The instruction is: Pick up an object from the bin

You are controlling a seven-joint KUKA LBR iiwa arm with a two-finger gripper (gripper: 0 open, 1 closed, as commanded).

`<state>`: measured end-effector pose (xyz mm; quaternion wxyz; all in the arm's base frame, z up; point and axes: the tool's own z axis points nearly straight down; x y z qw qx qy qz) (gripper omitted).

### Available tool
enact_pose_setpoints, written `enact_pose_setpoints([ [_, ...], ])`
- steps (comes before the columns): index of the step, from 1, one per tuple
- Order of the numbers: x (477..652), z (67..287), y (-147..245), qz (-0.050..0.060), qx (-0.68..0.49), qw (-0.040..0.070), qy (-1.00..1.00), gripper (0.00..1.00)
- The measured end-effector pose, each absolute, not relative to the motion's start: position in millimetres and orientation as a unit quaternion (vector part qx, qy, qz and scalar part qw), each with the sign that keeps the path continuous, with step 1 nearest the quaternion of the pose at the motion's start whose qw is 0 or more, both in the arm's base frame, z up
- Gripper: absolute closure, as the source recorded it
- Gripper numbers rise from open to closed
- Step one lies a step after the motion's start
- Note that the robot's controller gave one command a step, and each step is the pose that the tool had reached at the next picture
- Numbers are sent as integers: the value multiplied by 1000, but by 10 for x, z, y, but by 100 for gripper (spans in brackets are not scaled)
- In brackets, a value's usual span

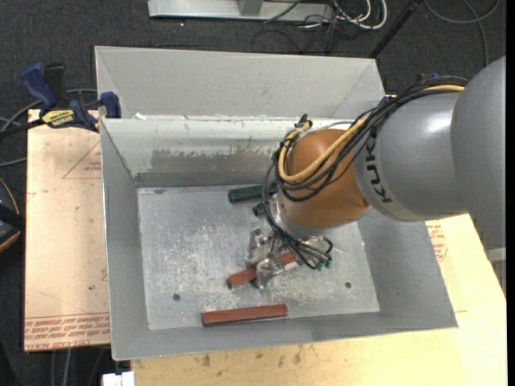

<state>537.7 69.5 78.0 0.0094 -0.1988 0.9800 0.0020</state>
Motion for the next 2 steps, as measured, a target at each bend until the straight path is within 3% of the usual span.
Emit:
enact_pose_setpoints([
  [1,5377,780,695,2,-199,9,980,100],
  [2,5467,2184,663,1,-252,2,968,100],
])
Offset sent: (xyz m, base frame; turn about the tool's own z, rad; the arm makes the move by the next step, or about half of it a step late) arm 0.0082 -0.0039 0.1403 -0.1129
